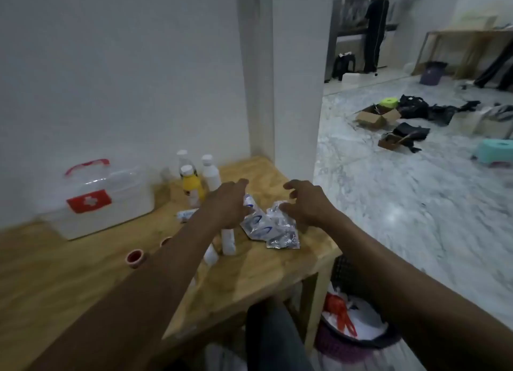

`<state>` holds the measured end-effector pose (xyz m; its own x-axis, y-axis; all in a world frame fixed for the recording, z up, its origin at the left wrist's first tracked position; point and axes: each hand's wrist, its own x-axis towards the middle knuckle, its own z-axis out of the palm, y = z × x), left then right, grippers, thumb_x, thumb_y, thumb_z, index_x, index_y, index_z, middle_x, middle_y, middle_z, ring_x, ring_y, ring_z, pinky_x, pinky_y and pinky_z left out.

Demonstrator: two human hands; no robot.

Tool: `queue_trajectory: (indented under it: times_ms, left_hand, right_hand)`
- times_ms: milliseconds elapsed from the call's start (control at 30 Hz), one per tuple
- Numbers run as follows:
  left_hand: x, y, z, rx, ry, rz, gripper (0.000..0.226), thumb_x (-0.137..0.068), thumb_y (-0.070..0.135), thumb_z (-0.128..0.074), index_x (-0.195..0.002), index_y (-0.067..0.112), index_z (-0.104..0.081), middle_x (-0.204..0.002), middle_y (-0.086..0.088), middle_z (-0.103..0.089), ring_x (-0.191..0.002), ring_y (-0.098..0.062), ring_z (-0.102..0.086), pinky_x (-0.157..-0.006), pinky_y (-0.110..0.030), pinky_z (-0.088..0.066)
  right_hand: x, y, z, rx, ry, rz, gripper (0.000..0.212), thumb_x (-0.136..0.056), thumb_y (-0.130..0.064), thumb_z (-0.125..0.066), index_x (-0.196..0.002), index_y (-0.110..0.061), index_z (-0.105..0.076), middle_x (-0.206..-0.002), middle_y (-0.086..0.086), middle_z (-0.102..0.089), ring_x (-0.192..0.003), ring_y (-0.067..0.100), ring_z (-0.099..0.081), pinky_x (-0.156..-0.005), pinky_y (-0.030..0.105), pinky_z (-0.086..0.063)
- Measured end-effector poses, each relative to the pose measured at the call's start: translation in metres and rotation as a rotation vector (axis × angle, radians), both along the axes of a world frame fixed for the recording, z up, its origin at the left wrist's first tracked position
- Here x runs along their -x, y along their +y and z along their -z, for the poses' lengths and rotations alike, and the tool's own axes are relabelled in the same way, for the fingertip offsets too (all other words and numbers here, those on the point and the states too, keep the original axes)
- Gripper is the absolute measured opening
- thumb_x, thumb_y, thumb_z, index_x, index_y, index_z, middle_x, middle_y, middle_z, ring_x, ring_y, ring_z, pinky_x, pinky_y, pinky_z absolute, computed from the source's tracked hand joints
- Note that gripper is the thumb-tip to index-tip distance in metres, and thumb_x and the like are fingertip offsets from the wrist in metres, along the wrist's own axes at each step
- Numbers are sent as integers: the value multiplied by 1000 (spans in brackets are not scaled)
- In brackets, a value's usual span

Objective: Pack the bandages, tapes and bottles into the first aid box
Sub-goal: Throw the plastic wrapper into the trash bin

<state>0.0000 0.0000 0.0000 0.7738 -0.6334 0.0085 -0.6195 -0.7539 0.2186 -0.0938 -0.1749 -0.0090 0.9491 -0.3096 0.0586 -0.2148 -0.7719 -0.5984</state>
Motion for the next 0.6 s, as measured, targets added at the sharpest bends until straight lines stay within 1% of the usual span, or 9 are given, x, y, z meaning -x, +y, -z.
queue_trajectory:
  times_ms: [100,167,267,333,400,467,500,533,600]
  left_hand:
    - [-14,-10,7,-81,47,-21,76,-86,36,-66,-149,19,-27,-146,-15,-43,-130,-33,-45,-102,-45,-43]
    - [-18,-15,9,-105,90,-51,77,-84,33,-70,-148,21,-29,-147,-14,-42,-131,-33,-44,-102,-43,-42]
    - [-17,-22,10,-49,51,-46,71,-81,27,-74,-143,20,-39,-142,-12,-49,-129,-32,-46,-100,-43,-44]
    - [-15,-26,10,1,9,-49,63,-79,22,-76,-135,18,-48,-134,-10,-56,-122,-31,-51,-95,-43,-47]
    - [-12,-30,12,43,-51,-41,47,-76,19,-76,-120,15,-60,-120,-10,-65,-110,-30,-59,-87,-40,-50]
    - [-9,-33,12,88,-92,-20,23,-74,16,-75,-95,10,-68,-99,-11,-70,-94,-30,-64,-76,-37,-52]
    - [-8,-34,11,116,-93,-12,13,-75,15,-75,-83,9,-68,-88,-11,-70,-87,-31,-65,-72,-36,-51]
    - [-8,-37,11,148,-83,-9,13,-75,17,-75,-72,10,-65,-79,-9,-67,-81,-31,-64,-68,-36,-51]
    - [-3,-45,6,208,-69,-5,31,-74,23,-78,-56,22,-52,-65,-3,-56,-73,-32,-60,-63,-34,-46]
  right_hand:
    - [-9,-5,9,-19,30,-5,58,-82,-23,-73,-135,-14,-52,-130,11,-58,-113,28,-58,-94,31,-44]
    - [-11,-6,15,-45,17,4,58,-78,-18,-74,-133,-14,-54,-126,10,-59,-110,26,-59,-90,29,-45]
    - [-11,-8,21,-77,-40,38,58,-74,-16,-77,-129,-13,-57,-116,9,-63,-106,25,-61,-82,24,-43]
    - [-9,-9,24,-83,-83,63,58,-72,-14,-79,-127,-12,-59,-102,7,-63,-101,24,-62,-78,22,-41]
    - [-6,-9,26,-120,-122,82,57,-70,-10,-78,-124,-13,-61,-93,1,-57,-92,21,-62,-74,22,-42]
    - [-2,-11,25,-154,-152,107,55,-70,-8,-76,-123,-15,-62,-96,2,-58,-88,19,-60,-74,24,-46]
    - [1,-13,23,-166,-165,124,54,-70,-8,-76,-122,-16,-62,-99,4,-61,-89,19,-60,-75,25,-48]
    - [4,-17,20,-186,-180,149,52,-71,-7,-75,-121,-16,-63,-98,4,-62,-88,19,-61,-73,25,-49]
    - [16,-30,13,-236,-227,230,49,-72,-5,-75,-119,-15,-65,-86,2,-62,-79,15,-60,-64,17,-46]
